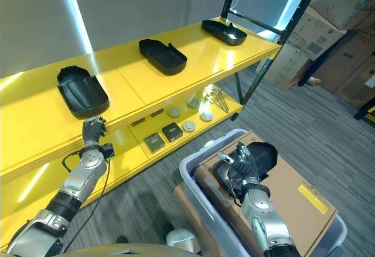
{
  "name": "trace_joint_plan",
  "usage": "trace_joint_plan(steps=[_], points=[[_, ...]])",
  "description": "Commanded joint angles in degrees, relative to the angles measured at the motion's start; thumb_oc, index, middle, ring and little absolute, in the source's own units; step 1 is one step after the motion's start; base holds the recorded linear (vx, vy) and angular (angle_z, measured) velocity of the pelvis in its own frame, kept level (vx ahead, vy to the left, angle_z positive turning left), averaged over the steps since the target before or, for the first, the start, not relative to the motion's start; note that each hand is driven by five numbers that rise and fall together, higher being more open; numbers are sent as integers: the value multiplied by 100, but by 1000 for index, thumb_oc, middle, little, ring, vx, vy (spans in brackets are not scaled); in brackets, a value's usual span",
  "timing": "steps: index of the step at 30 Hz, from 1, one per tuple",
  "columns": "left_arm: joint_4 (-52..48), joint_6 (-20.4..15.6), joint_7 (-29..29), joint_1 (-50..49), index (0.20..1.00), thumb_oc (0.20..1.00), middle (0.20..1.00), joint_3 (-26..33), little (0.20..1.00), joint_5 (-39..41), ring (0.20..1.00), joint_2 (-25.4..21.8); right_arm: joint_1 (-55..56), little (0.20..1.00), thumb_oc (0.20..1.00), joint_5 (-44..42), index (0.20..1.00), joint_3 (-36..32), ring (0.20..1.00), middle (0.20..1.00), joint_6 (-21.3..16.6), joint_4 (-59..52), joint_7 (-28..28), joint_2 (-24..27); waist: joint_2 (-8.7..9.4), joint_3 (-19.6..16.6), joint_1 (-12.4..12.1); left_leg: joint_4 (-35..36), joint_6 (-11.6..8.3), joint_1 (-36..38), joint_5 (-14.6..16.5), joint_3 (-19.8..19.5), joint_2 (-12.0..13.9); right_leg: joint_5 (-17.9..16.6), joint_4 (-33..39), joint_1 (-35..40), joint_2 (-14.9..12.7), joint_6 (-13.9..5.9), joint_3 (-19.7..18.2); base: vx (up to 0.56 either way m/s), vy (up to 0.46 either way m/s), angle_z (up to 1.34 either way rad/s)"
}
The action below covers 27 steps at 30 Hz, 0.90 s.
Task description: Move parts from the plastic box to the shelf.
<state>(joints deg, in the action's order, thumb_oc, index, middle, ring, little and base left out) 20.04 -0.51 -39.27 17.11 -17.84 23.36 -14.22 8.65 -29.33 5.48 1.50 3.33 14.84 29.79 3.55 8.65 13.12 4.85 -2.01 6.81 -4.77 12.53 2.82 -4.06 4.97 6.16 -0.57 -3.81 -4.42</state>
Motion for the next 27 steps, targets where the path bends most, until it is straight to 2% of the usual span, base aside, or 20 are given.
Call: trace_joint_plan(steps=[1,16,21,27], points=[[551,-398,-146,684,200,200,200,84,200,-410,200,-95,-284,1000,1000,122,1000,-42,1000,1000,-287,-31,-169,106,6,-71,-87,-256,9,85,351,-35,230,212,-443,-250,-136,-399,362,30,2,-1],[993,-629,-235,934,200,200,200,220,200,-470,200,-283,-330,1000,1000,91,1000,3,1000,1000,-297,75,-232,225,-2,-64,-70,-420,-22,17,357,-79,240,216,-488,-254,-158,-390,379,0,0,0],[908,-1076,-35,1050,200,200,200,292,200,-378,200,-343,-346,1000,1000,84,1000,-17,1000,1000,-284,77,-281,243,-12,-66,-61,-440,-22,-1,364,-91,235,225,-504,-270,-164,-387,378,0,0,0],[10,-825,-9,926,200,200,200,187,200,-375,200,-365,-344,1000,1000,74,1000,-52,1000,1000,-334,0,-272,227,-21,-35,-113,-462,-29,-43,352,-138,232,227,-509,-279,-165,-381,404,0,0,0]])
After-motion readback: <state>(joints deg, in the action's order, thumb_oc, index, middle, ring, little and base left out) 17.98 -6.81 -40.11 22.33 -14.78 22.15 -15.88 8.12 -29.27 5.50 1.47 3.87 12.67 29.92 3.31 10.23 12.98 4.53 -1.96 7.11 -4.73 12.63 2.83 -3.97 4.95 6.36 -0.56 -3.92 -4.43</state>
